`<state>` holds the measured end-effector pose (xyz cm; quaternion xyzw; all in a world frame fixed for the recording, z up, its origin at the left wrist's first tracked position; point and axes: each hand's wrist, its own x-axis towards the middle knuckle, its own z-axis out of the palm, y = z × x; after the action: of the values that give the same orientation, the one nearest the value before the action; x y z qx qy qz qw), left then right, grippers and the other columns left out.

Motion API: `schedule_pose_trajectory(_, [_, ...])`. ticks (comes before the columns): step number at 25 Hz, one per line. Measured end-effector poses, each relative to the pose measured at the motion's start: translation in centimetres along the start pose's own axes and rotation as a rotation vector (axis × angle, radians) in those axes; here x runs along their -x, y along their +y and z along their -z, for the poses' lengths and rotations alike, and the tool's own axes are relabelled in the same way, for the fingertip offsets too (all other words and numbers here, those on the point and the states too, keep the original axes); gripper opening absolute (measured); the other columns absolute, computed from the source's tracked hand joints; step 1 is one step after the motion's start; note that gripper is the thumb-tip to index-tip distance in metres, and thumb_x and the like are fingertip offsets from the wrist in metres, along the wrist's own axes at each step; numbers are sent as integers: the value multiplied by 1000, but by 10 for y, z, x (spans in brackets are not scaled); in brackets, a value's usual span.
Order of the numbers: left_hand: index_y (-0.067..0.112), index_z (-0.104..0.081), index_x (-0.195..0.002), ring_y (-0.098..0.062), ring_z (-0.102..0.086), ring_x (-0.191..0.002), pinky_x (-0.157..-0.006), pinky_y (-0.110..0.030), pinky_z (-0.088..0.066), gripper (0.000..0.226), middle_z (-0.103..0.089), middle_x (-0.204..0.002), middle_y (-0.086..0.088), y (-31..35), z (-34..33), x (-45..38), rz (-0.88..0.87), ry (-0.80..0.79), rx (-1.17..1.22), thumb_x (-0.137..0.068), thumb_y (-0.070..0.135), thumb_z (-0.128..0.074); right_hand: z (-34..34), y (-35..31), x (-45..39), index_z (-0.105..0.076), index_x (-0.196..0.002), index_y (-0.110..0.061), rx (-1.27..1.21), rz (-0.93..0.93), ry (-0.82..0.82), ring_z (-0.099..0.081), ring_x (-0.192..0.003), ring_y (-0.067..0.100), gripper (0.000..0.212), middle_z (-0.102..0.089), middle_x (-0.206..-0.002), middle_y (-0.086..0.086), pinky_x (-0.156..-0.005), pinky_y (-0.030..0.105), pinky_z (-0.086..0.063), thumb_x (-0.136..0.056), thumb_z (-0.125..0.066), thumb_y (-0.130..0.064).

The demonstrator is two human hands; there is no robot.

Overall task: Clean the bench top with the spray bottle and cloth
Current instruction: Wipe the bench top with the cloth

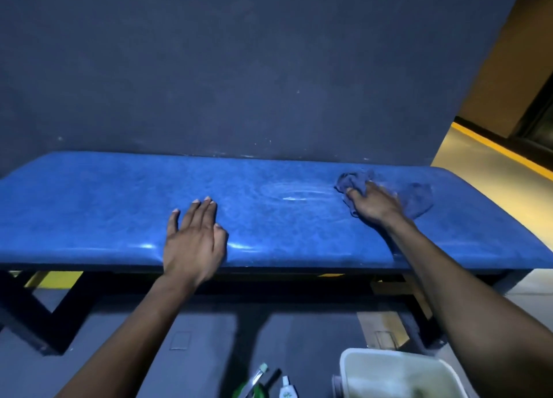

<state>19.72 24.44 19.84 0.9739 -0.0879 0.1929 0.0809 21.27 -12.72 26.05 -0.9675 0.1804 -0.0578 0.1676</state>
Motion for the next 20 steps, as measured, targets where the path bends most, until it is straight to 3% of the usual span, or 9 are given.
schedule_pose_trajectory(3, [12, -41, -152, -17, -29, -152, -124, -48, -14, 71, -37, -162, -1, -1, 0, 0, 0, 4, -15, -93, 38, -13, -29, -59, -18, -62, -111, -32, -4, 131, -82, -53, -133, 31, 55, -66, -133, 0, -113, 60, -25, -86, -23, -61])
schedule_pose_trajectory(6, [12, -43, -151, -16, -31, -151, -124, -48, -16, 70, -38, -161, 0, -1, 0, 0, 2, 5, -27, -93, 38, -14, -54, -122, -11, -61, -122, -35, -2, 295, -171, -48, -140, 30, 58, -61, -142, -1, -116, 57, -30, -89, -20, -62])
schedule_pose_trajectory(8, [12, -45, -150, -16, -34, -150, -123, -49, -19, 68, -41, -160, -1, -2, -1, 0, -3, 12, -32, -93, 37, -17, -52, -142, 21, -63, -106, -38, -27, 417, -245, -54, -133, 29, 50, -67, -131, 4, -113, 52, -36, -94, -20, -61])
schedule_pose_trajectory(11, [11, -47, -148, -18, -37, -148, -122, -49, -21, 66, -44, -158, -2, -4, -2, 0, -16, 18, -20, -94, 37, -20, -42, -123, 70, -59, -129, -30, -69, 554, -233, -54, -127, 24, 40, -63, -132, 7, -111, 45, -37, -106, -31, -46])
schedule_pose_trajectory(14, [11, -48, -147, -19, -38, -148, -121, -49, -22, 65, -46, -157, -3, -5, -1, 1, -17, 20, -19, -93, 36, -21, -29, -76, 103, -52, -140, -31, -87, 626, -138, -46, -139, 20, 45, -58, -143, -3, -117, 43, -31, -105, -30, -49])
schedule_pose_trajectory(17, [12, -46, -148, -18, -36, -149, -122, -48, -21, 66, -43, -158, -2, -6, -1, 0, -22, 14, -33, -94, 36, -19, -11, -16, 102, -55, -141, -28, -86, 512, -56, -44, -143, 18, 42, -56, -148, -2, -120, 36, -27, -106, -38, -44])
schedule_pose_trajectory(20, [11, -45, -149, -18, -35, -149, -122, -49, -20, 66, -42, -159, -2, -4, -1, -1, -17, 9, -40, -94, 36, -18, 12, 34, 78, -56, -140, -17, 11, 164, 33, -45, -141, 31, 49, -54, -149, 14, -115, 41, -29, -105, -38, -47])
